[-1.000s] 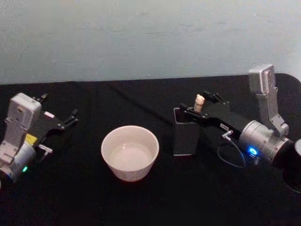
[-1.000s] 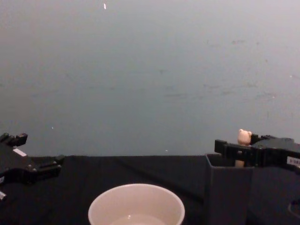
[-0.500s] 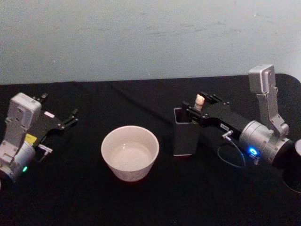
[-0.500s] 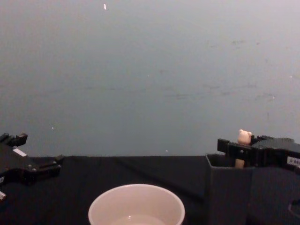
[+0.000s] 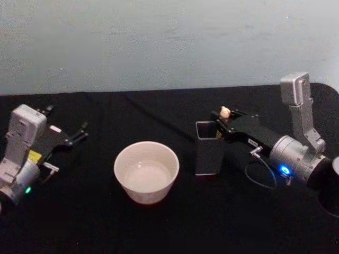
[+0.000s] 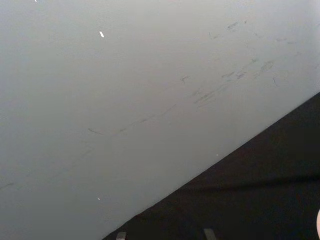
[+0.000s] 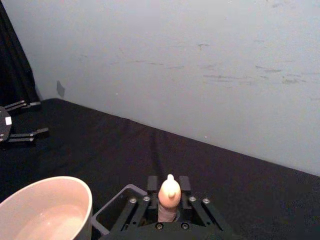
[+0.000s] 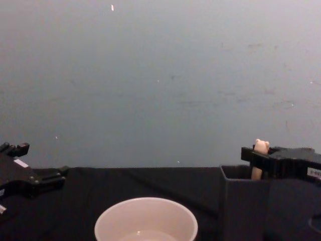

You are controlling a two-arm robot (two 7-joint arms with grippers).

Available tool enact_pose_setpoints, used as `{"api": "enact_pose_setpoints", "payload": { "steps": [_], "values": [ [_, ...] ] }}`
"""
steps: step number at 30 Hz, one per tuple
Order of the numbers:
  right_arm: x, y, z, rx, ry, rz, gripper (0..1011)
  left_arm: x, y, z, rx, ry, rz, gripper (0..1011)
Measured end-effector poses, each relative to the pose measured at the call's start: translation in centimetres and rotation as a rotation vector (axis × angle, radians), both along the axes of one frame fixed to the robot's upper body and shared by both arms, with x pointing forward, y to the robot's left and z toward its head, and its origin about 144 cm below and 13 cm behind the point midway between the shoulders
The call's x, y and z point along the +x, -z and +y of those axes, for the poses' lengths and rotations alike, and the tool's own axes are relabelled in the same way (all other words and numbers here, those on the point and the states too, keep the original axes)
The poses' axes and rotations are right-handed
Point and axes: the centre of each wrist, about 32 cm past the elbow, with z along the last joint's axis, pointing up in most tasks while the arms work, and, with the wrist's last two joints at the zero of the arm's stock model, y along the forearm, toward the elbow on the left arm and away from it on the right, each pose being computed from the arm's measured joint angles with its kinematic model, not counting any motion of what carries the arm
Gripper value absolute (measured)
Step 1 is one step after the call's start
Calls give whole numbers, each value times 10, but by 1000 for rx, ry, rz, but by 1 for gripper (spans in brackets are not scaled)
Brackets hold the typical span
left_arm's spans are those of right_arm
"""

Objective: Pick up the stirring spoon with one hand, stir inside the cup, then place it back in its original position.

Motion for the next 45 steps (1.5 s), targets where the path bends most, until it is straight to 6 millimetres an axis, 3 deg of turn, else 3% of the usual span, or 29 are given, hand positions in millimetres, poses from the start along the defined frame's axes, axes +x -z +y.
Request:
{"api": "enact_pose_setpoints", "payload": {
  "steps": [4, 15, 34, 45],
  "values": [
    [0, 0, 0, 1, 0, 0, 211, 0, 0, 0, 0, 0, 0, 1001],
    [-2, -8, 3, 12, -40, -28, 211, 0, 0, 0, 0, 0, 0, 1001],
    [-2, -64, -6, 105, -111, -226, 211, 0, 0, 0, 0, 0, 0, 1001],
    [13, -63, 18, 147, -222, -273, 211, 0, 0, 0, 0, 0, 0, 1001]
  ]
}}
